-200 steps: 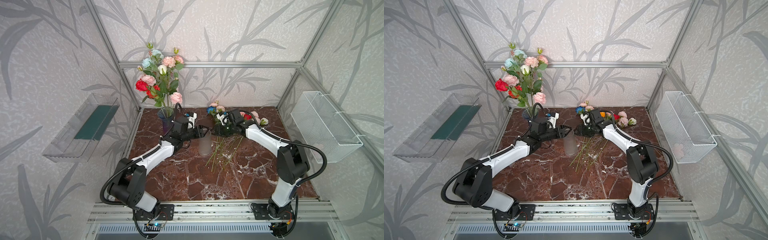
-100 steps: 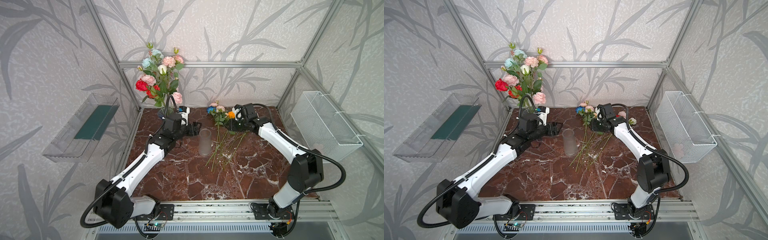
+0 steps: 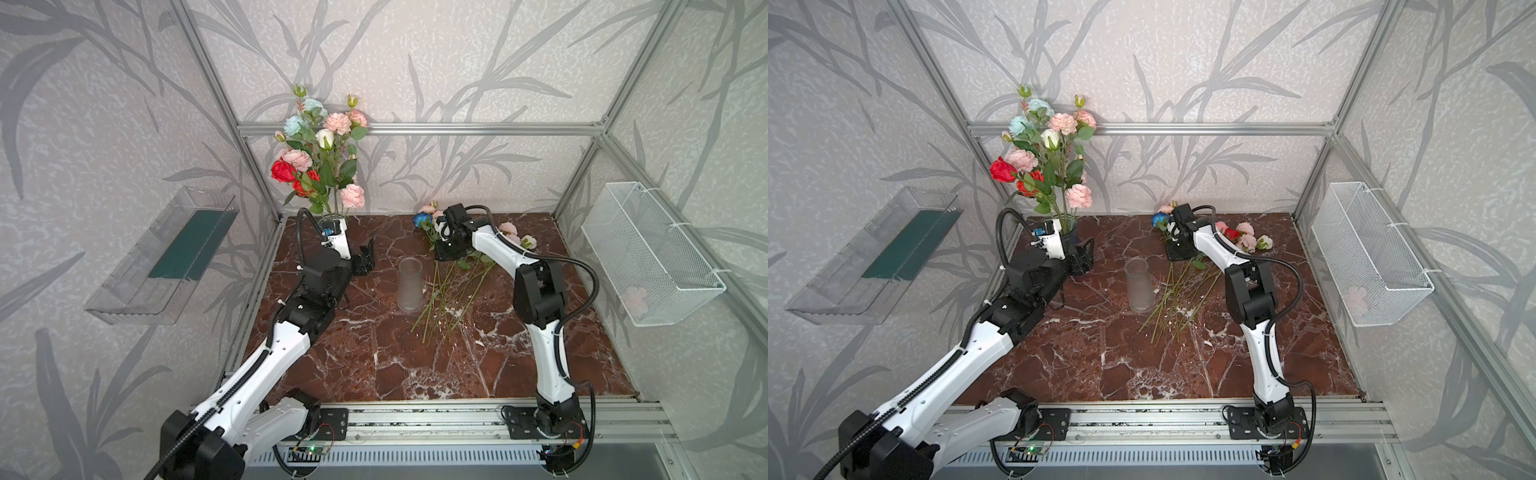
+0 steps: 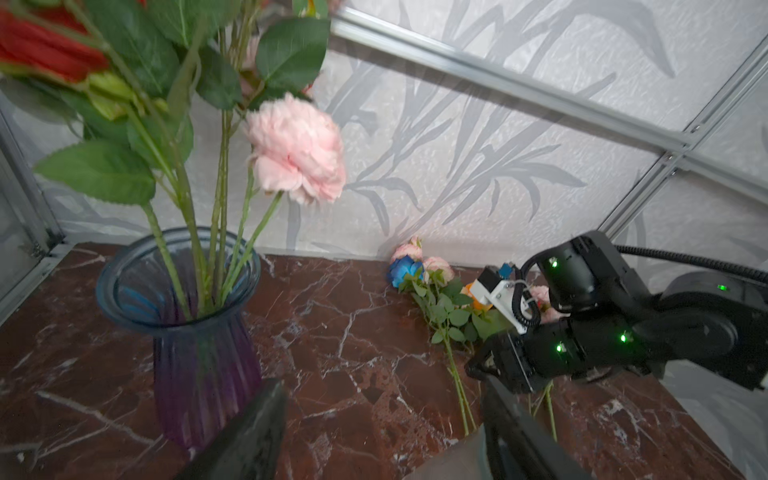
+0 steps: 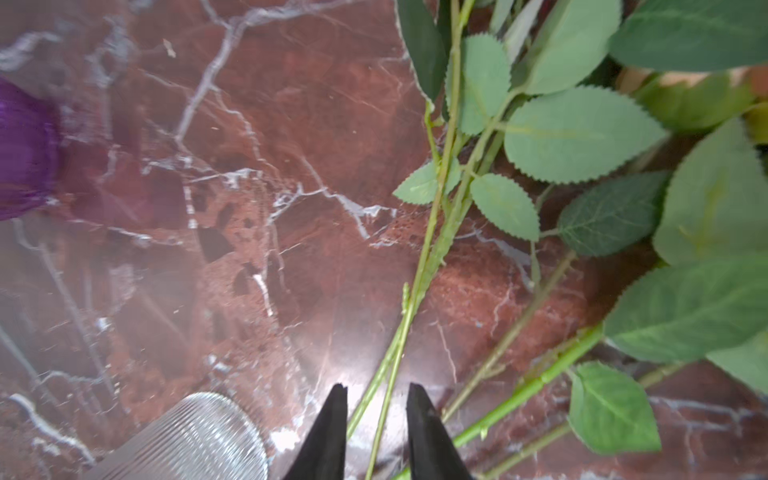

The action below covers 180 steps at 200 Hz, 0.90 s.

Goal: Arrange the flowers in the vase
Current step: 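Release the upright glass cylinder and withdraw both grippers from it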

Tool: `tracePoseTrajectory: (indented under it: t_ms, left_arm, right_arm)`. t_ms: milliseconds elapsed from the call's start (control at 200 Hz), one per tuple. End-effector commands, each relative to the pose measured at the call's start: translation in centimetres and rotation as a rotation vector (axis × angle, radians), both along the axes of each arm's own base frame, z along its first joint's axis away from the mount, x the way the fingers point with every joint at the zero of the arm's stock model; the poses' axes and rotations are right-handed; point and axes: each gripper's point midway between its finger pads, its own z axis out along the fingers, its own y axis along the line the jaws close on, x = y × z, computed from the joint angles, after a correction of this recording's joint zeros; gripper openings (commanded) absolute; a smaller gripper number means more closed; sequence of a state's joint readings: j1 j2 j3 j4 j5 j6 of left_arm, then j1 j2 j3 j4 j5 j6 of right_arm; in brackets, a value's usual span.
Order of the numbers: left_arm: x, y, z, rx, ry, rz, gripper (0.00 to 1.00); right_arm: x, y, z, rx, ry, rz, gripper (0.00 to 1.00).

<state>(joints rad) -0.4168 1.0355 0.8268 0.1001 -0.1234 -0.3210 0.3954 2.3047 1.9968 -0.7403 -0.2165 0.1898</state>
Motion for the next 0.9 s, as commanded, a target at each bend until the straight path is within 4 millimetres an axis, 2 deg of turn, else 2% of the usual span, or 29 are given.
tracePoseTrajectory:
  t_ms: [0, 185, 320, 425, 500, 555, 650, 755, 895]
  left_arm:
    - [0.1, 0.8, 1.4, -0.076, -0.054, 0.047, 0.74]
    - [0.3, -0.3, 0.5, -0.121, -0.022, 0.001, 0.73]
    - [0.5, -0.3, 0.2, -0.123, -0.014, -0.003, 0.73]
    - [0.5, -0.2, 0.2, -0.122, -0.012, -0.002, 0.72]
    - [0.6, 0.1, 0.0, -0.118, -0.008, 0.005, 0.72]
    - [0.6, 0.3, -0.3, -0.111, 0.001, 0.014, 0.72]
    - [0.5, 0.3, -0.1, -0.113, -0.008, 0.008, 0.72]
    - [0.6, 0.1, -0.2, -0.120, -0.004, -0.003, 0.72]
    - [0.6, 0.1, -0.2, -0.118, -0.002, -0.005, 0.72]
  right_arm:
    - [-0.7, -0.7, -1.1, -0.055, 0.065, -0.002, 0.28]
    - [0.0, -0.6, -2.3, -0.067, 0.080, -0.013, 0.24]
    - [0.5, 0.1, -2.5, -0.032, 0.083, -0.004, 0.24]
    - [0.7, 0.4, -3.5, -0.031, 0.109, -0.001, 0.23]
    - [0.7, 0.2, -3.6, -0.048, 0.115, -0.002, 0.14]
    - [0.9, 0.1, -3.0, -0.045, 0.092, -0.009, 0.11]
    - [1.4, 0.0, -2.5, -0.046, 0.063, -0.014, 0.13]
    - [1.5, 0.0, -3.4, -0.058, 0.087, -0.004, 0.23]
    - [1.3, 0.0, -4.3, -0.078, 0.120, 0.006, 0.23]
